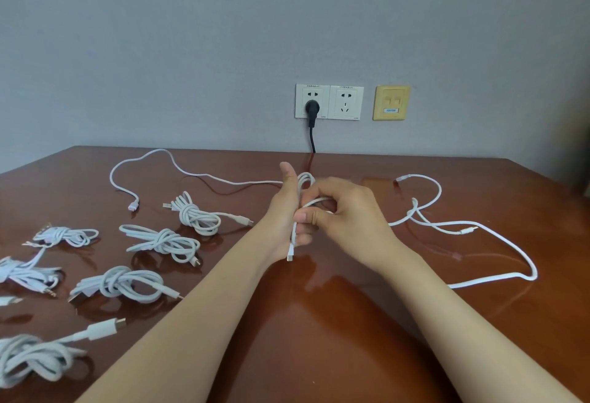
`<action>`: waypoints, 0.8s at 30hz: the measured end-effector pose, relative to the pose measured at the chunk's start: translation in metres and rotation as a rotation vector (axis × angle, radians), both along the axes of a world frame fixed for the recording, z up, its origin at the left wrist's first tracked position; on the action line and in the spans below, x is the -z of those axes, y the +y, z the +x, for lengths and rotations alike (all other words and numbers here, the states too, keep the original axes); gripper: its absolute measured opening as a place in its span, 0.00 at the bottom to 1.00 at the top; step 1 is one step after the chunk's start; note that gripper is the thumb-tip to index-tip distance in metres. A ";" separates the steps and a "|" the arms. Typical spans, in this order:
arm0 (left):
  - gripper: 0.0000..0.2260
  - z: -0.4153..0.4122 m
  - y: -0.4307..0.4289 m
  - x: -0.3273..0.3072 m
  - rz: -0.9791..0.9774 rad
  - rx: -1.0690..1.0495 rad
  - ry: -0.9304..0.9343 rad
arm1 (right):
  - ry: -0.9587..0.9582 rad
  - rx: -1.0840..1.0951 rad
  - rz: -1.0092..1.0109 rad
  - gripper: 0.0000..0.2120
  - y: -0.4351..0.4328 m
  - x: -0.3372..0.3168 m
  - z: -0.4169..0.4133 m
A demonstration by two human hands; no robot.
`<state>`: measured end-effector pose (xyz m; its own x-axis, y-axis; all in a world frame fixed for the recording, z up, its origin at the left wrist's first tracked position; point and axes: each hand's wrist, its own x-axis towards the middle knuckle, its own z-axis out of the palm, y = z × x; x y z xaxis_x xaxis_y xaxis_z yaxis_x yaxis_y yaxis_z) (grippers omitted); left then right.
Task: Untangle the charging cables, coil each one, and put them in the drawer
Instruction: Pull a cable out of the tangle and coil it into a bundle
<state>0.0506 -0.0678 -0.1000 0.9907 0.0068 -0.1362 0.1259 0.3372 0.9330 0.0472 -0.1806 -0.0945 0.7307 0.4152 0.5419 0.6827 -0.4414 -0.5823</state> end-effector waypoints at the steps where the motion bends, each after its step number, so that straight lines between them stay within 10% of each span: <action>1: 0.34 -0.001 0.000 -0.001 0.021 0.013 -0.004 | 0.014 0.017 0.011 0.07 0.000 0.000 0.000; 24: 0.11 -0.009 0.001 0.005 0.797 0.453 -0.133 | 0.139 0.114 -0.125 0.09 -0.029 -0.011 0.016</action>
<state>0.0413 -0.0668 -0.1049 0.9287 -0.3424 -0.1424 -0.0361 -0.4656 0.8842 0.0629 -0.2096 -0.0831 0.8408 0.3836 0.3819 0.5412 -0.5855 -0.6035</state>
